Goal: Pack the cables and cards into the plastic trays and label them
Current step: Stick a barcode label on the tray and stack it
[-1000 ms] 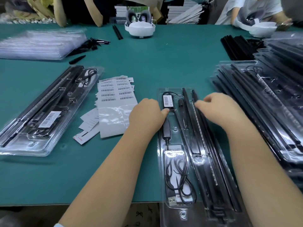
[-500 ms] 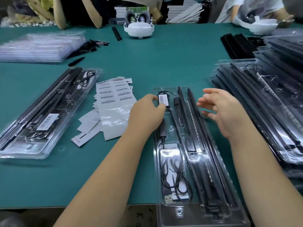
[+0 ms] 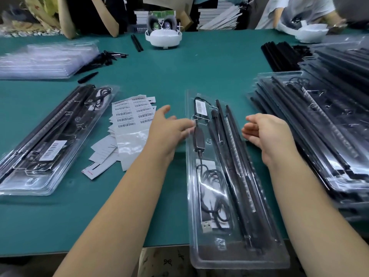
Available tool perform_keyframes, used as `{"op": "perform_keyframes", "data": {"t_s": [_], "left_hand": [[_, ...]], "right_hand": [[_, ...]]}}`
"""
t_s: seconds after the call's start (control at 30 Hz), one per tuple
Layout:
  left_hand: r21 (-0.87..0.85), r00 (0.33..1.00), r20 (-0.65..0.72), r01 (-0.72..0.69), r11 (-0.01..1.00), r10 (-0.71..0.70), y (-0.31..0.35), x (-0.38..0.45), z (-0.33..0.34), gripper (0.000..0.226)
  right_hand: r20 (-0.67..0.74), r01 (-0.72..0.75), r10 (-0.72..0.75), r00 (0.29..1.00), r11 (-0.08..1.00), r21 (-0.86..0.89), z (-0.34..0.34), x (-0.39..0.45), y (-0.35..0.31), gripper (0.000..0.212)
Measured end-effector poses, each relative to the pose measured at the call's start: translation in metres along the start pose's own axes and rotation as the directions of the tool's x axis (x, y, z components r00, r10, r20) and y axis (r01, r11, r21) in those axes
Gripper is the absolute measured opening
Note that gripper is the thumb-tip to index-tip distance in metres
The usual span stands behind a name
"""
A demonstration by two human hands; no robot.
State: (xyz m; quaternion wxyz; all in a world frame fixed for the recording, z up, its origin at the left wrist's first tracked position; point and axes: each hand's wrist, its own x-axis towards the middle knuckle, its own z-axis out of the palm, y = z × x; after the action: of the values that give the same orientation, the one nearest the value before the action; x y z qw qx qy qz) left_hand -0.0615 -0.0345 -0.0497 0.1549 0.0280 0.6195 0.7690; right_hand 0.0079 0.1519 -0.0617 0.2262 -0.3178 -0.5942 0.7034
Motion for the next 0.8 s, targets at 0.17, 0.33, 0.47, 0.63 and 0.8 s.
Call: {"op": "perform_keyframes", "data": {"t_s": [0.17, 0.33, 0.47, 0.63, 0.8], "left_hand": [[0.02, 0.935, 0.311, 0.174, 0.985, -0.171, 0.002, -0.005, -0.003, 0.088], [0.079, 0.859, 0.46, 0.213, 0.974, -0.226, -0.001, -0.01, -0.001, 0.081], [-0.026, 0.91, 0.381, 0.188, 0.982, -0.164, 0.0, -0.003, -0.003, 0.012], [-0.263, 0.967, 0.255, 0.081, 0.961, -0.011, 0.013, 0.007, -0.016, 0.035], [-0.361, 0.991, 0.133, 0.039, 0.932, 0.01, 0.01, 0.009, -0.018, 0.025]], "right_hand": [[-0.008, 0.056, -0.056, 0.998, 0.998, -0.03, 0.002, 0.0, 0.003, 0.012], [0.021, 0.064, -0.064, 0.998, 0.998, -0.027, 0.002, -0.001, 0.004, 0.011], [0.131, 0.043, -0.034, 0.991, 0.997, -0.07, 0.004, -0.005, 0.006, 0.006], [0.427, -0.112, 0.114, 0.897, 0.993, -0.03, 0.008, -0.018, 0.0, 0.021], [0.697, -0.19, 0.193, 0.69, 0.978, -0.083, 0.0, -0.022, 0.003, 0.035]]}}
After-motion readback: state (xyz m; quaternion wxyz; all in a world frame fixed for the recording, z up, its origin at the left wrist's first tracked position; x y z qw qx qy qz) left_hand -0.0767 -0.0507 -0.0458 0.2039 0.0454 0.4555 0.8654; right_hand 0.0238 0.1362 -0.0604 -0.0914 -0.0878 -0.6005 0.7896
